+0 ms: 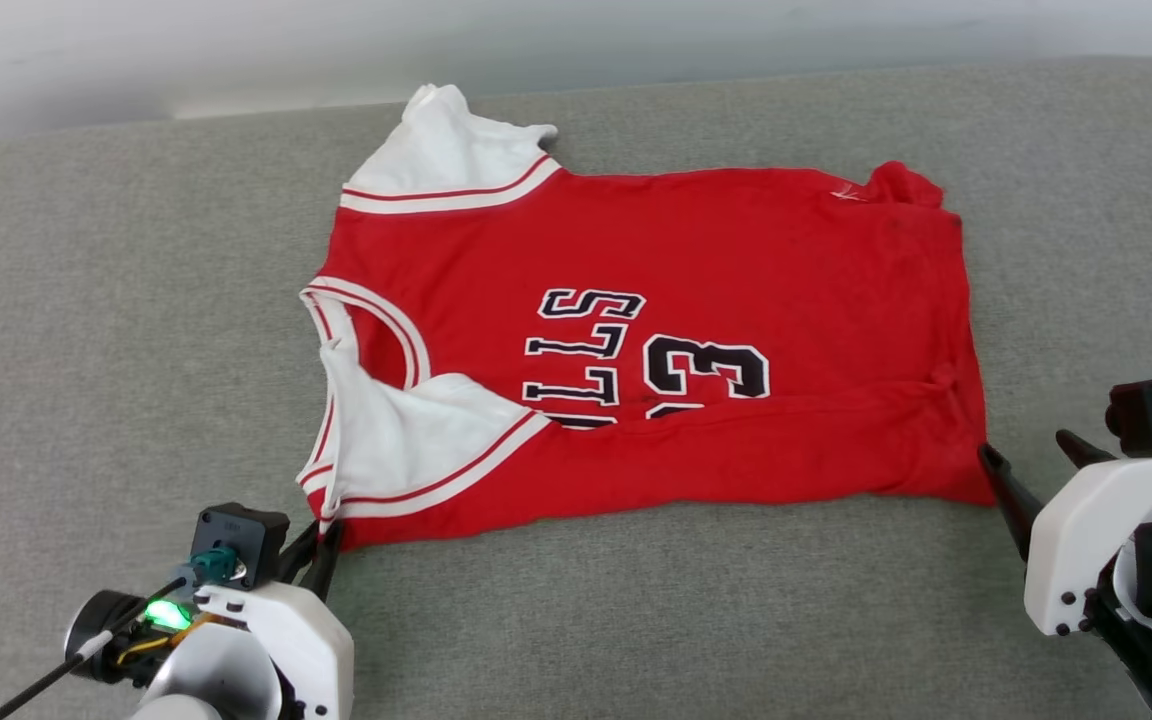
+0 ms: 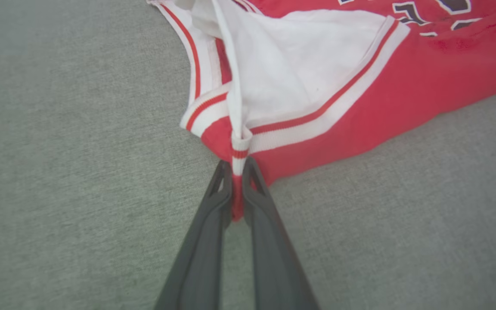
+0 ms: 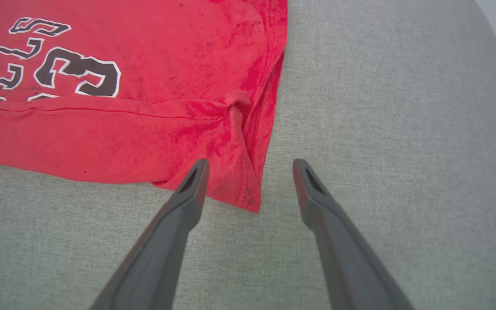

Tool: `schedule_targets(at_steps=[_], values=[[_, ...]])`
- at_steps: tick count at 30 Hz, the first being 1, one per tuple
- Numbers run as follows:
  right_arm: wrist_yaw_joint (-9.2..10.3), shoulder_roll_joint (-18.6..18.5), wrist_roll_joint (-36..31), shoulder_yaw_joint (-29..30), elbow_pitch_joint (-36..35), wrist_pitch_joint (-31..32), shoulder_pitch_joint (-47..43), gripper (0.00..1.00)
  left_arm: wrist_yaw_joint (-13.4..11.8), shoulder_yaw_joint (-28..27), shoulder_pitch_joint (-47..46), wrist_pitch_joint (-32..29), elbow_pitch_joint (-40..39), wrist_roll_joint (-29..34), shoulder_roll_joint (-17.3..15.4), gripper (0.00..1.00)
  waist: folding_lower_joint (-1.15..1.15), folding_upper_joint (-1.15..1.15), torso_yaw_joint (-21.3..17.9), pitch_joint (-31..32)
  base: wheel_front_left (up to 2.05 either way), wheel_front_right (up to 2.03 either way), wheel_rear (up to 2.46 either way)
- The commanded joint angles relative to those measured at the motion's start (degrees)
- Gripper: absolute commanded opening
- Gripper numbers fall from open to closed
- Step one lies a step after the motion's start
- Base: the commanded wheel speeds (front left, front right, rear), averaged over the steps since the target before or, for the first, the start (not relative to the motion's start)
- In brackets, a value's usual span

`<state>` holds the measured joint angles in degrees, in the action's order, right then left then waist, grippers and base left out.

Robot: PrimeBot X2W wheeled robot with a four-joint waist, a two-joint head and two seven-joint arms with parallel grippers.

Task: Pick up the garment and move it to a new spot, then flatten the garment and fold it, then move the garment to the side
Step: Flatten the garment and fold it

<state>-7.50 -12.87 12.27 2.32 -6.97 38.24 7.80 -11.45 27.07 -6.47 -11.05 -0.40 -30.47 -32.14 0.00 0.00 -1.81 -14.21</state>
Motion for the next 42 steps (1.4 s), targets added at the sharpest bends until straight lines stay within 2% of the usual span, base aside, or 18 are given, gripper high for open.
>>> schedule_targets(at_steps=[1,9,10,12,15,16,18,23,29,33,42], values=[[0.02,0.2,-0.4,-0.1,0.6,0.3,0.9,1.00,-0.2,-0.2,-0.8,0.3,-0.8,0.3,-0.4,0.00,0.00,0.00,0.5,0.0,0.00,0.00,0.00],[0.03,1.8,-4.2,2.2,9.3,2.1,4.1,1.00,-1.0,-0.6,-1.4,-0.2,-9.8,1.6,-2.0,0.00,0.00,0.00,3.0,-2.0,0.00,0.00,0.00],[0.03,1.8,-5.3,2.0,12.2,2.6,4.2,1.00,-1.1,-0.4,-1.8,-0.5,-11.6,1.9,-2.2,0.00,0.00,0.00,3.8,-2.8,0.00,0.00,0.00],[0.04,1.4,-6.5,1.7,13.8,2.5,4.1,1.00,-1.1,-0.2,-2.1,-0.5,-12.3,2.1,-2.2,0.00,0.00,0.00,4.3,-3.3,0.00,0.00,0.00],[0.03,2.8,-5.5,1.5,16.1,2.9,3.6,1.00,-1.2,0.0,-1.9,-0.3,-12.5,2.2,-2.1,0.00,0.00,0.00,4.8,-3.8,0.00,0.00,0.00],[0.02,3.0,-5.4,1.5,16.7,2.8,3.4,0.77,-1.2,0.1,-1.8,-0.2,-12.3,2.2,-2.1,0.00,0.00,0.00,4.8,-3.9,0.00,0.00,0.00],[0.03,3.1,-5.5,1.6,18.1,2.9,3.3,0.00,-1.3,0.3,-1.3,-0.4,-11.8,2.1,-2.2,0.00,0.00,0.00,5.0,-4.0,0.00,0.00,0.00],[0.05,2.7,-5.0,2.4,19.5,2.1,3.2,0.00,-0.9,0.4,-0.3,-0.5,-10.4,1.4,-2.5,0.00,0.00,0.00,4.7,-3.3,0.00,0.00,0.00],[0.07,1.0,-4.0,4.0,17.3,1.1,3.0,0.00,-0.6,0.5,1.4,-1.3,-8.9,0.9,-4.2,0.00,0.00,0.00,3.9,-0.6,0.00,0.00,0.00],[0.07,0.2,-2.2,4.3,14.3,1.7,2.1,0.00,-1.0,0.2,3.6,-1.7,-9.0,0.2,-5.3,0.00,0.00,0.00,3.2,1.6,0.00,0.00,0.00],[0.07,-2.6,0.9,5.7,5.1,8.1,-6.9,0.00,-1.5,1.7,12.1,-3.9,-12.1,-2.4,-7.5,0.00,0.00,0.00,1.9,4.5,0.00,0.00,0.00]])
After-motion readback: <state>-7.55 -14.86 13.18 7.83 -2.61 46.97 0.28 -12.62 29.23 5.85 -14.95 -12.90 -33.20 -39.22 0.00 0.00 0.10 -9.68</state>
